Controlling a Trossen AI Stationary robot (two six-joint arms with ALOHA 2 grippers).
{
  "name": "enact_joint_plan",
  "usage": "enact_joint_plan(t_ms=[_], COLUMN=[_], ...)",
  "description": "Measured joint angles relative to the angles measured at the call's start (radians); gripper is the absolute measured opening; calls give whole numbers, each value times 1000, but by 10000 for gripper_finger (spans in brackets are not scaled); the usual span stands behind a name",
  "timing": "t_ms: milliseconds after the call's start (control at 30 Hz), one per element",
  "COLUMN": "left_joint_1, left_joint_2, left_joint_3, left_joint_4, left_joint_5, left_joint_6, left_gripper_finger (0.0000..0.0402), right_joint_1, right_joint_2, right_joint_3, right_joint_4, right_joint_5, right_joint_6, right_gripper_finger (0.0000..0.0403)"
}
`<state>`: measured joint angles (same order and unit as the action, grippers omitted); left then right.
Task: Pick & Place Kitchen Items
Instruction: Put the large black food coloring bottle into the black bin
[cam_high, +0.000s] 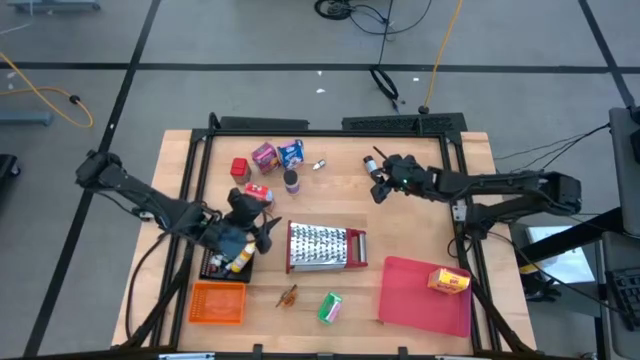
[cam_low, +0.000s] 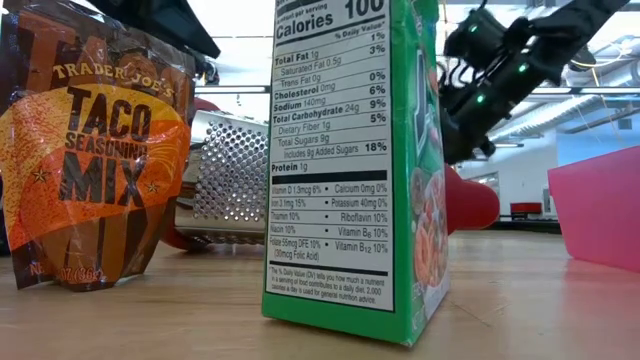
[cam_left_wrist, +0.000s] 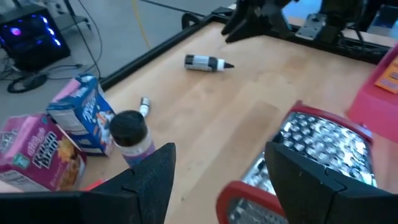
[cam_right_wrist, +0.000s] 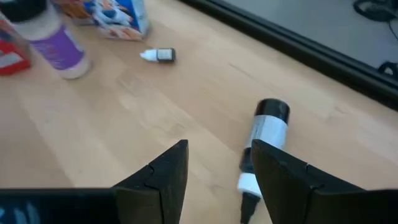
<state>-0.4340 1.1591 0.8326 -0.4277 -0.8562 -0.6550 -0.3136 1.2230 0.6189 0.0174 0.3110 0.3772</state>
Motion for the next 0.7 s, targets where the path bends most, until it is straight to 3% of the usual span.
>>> enact_joint_plan(t_ms=[700], left_joint_1=[110], left_joint_2=[0], left_joint_3=[0], left_joint_4=[77], left_joint_5=[2], left_joint_6=[50], left_gripper_finger=[251], right_joint_1=[-153], right_joint_2=[252], right_joint_3=[25], right_joint_4=[63], right_joint_5=[-93], right_joint_6=[-1], right_gripper_finger=[169])
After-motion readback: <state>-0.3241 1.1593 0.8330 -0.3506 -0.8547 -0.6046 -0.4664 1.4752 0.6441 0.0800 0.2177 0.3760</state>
